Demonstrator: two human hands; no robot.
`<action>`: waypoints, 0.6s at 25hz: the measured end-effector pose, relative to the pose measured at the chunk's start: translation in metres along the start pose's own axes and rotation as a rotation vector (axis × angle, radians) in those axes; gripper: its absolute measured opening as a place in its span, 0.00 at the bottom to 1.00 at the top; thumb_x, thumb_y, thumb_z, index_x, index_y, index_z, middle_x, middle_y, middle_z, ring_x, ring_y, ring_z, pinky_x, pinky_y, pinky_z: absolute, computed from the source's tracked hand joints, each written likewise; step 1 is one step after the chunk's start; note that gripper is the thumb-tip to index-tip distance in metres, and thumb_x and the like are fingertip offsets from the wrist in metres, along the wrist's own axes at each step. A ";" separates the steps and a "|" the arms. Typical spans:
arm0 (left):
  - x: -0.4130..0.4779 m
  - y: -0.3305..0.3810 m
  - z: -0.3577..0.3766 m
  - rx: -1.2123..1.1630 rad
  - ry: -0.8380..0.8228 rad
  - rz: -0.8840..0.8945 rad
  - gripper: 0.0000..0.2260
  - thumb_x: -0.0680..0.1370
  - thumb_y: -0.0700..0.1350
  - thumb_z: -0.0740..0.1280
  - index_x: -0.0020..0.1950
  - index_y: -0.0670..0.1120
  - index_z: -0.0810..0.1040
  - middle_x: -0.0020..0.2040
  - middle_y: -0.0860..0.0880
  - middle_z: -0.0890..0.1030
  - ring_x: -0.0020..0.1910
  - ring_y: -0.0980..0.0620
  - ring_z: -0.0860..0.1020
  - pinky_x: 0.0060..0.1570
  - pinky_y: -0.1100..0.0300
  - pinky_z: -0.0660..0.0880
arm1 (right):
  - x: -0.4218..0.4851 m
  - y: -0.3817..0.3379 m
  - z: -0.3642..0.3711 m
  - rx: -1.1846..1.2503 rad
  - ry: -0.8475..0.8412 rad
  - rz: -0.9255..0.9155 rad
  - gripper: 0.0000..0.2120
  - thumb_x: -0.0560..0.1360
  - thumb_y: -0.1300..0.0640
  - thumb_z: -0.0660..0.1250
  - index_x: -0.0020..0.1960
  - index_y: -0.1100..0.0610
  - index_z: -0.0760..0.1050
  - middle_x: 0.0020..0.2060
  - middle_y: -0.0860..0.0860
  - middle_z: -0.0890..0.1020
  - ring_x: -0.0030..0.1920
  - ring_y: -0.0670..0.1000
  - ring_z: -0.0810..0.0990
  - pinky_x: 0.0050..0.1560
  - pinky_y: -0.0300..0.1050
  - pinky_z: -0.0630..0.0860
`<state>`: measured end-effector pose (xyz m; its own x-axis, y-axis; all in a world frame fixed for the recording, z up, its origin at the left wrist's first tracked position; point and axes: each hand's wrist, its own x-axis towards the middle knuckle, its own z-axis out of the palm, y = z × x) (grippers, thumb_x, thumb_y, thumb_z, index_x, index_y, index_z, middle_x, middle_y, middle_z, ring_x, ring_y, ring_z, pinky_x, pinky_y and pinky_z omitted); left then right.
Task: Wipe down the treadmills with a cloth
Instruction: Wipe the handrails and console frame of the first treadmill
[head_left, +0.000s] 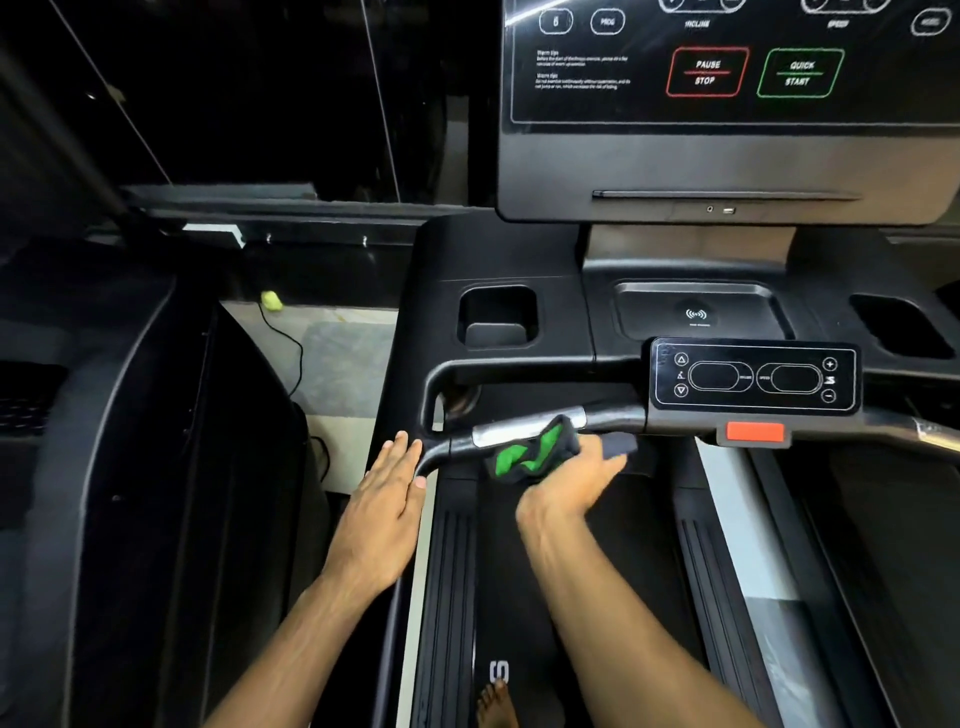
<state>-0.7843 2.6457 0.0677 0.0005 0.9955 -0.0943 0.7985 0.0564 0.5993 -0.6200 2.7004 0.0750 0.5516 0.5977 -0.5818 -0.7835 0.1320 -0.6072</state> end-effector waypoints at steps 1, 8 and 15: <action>0.001 -0.002 0.000 -0.006 0.010 -0.003 0.22 0.84 0.48 0.53 0.78 0.51 0.57 0.78 0.59 0.52 0.74 0.66 0.46 0.72 0.66 0.45 | -0.011 0.017 -0.005 -0.031 -0.069 0.044 0.19 0.75 0.67 0.59 0.61 0.49 0.70 0.41 0.49 0.76 0.36 0.48 0.78 0.35 0.41 0.75; 0.001 -0.006 0.000 -0.157 -0.035 -0.016 0.21 0.84 0.50 0.54 0.78 0.51 0.60 0.78 0.60 0.54 0.75 0.67 0.48 0.71 0.69 0.44 | -0.005 0.045 -0.009 -0.086 -0.133 0.133 0.22 0.72 0.66 0.62 0.64 0.51 0.71 0.46 0.51 0.79 0.40 0.50 0.78 0.46 0.48 0.76; -0.006 -0.011 -0.002 -0.268 -0.047 -0.057 0.21 0.84 0.52 0.53 0.77 0.53 0.61 0.77 0.62 0.55 0.75 0.69 0.49 0.76 0.64 0.47 | -0.036 0.059 -0.060 -1.240 -0.781 -0.022 0.30 0.66 0.61 0.63 0.68 0.50 0.73 0.52 0.50 0.84 0.51 0.54 0.82 0.55 0.49 0.79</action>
<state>-0.7946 2.6390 0.0637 -0.0071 0.9860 -0.1664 0.6104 0.1360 0.7803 -0.6688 2.6390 0.0278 -0.0484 0.9249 -0.3771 0.1885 -0.3623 -0.9128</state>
